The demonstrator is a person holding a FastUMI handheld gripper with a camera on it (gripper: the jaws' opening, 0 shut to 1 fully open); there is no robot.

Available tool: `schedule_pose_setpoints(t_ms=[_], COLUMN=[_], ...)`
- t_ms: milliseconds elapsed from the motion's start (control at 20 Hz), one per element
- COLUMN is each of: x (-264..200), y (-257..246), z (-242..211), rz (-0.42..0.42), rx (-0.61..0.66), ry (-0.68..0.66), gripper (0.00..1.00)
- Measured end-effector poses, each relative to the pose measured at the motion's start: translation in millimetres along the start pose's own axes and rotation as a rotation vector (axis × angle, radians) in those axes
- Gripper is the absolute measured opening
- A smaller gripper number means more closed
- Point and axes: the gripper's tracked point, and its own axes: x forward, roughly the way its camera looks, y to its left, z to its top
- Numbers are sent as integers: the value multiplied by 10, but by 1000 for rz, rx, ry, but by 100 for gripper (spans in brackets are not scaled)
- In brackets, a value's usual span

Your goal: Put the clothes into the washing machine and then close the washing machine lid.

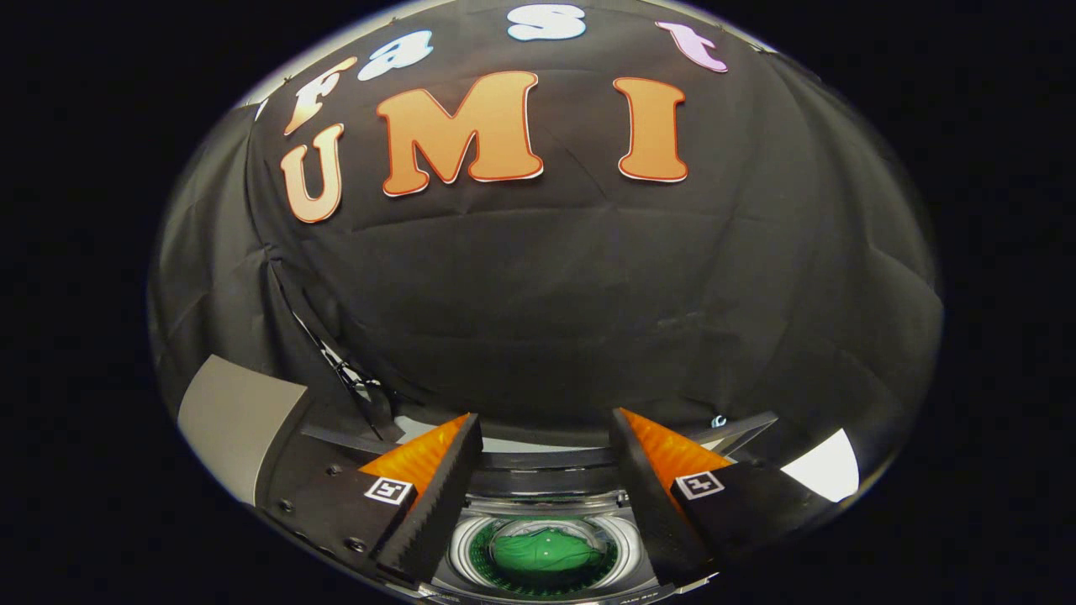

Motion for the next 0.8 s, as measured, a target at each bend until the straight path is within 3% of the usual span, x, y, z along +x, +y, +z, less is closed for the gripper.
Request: schedule_pose_setpoints(t_ms=[500,800], x=[-444,-728], y=[-5,-35], z=[-375,-928], rz=[-10,-30], rx=[6,20], ry=[9,90], gripper=[98,98])
